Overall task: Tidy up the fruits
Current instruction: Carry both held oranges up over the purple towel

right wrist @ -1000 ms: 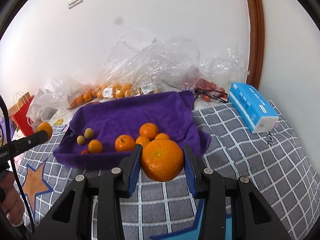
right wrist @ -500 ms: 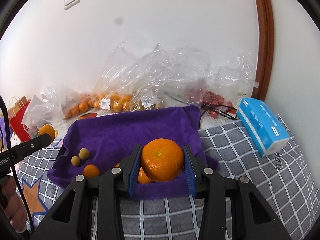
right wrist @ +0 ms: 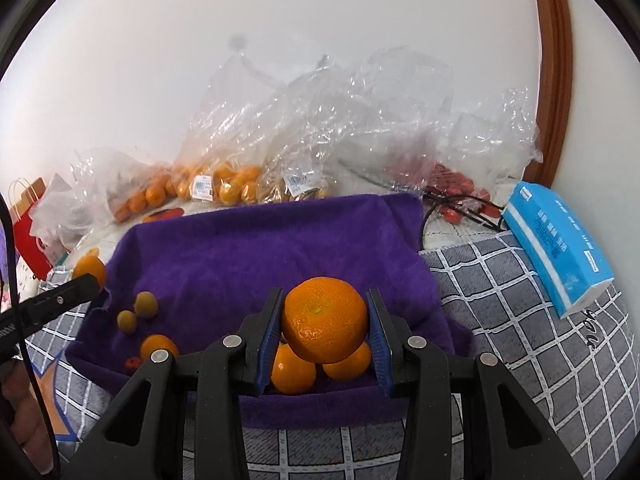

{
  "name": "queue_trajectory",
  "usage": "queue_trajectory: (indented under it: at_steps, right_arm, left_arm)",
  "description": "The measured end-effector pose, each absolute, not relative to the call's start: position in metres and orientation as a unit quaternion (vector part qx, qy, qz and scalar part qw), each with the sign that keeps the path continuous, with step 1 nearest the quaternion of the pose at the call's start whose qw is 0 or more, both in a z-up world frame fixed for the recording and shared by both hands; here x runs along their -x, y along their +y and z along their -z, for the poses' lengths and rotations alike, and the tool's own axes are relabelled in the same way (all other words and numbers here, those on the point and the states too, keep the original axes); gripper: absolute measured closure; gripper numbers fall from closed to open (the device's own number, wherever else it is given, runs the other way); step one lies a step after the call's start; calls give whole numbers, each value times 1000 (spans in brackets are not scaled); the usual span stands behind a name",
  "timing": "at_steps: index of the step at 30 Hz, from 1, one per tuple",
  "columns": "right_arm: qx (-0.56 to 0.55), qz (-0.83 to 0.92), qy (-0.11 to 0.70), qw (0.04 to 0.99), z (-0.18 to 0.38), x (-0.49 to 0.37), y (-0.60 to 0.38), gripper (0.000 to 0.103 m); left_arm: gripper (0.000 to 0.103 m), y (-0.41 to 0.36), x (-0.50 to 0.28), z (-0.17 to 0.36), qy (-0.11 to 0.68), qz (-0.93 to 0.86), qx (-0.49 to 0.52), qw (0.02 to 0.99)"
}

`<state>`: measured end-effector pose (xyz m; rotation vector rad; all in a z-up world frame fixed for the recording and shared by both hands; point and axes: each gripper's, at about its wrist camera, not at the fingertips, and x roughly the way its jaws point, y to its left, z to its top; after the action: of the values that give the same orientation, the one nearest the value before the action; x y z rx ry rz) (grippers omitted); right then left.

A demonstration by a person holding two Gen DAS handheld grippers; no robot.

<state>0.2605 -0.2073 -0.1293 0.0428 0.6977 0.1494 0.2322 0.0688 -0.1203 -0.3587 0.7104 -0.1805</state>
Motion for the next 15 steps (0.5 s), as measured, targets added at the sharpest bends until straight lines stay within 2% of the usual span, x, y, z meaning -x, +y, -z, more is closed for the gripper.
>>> queue_trajectory:
  at_steps: [10, 15]
  right_arm:
    - [-31, -43, 328, 943, 134, -264, -227, 63]
    - [-40, -35, 333, 942, 140, -268, -236, 63]
  left_arm:
    - [72, 82, -242, 136, 364, 69, 199, 907]
    - [72, 73, -241, 139, 352, 52, 170, 919]
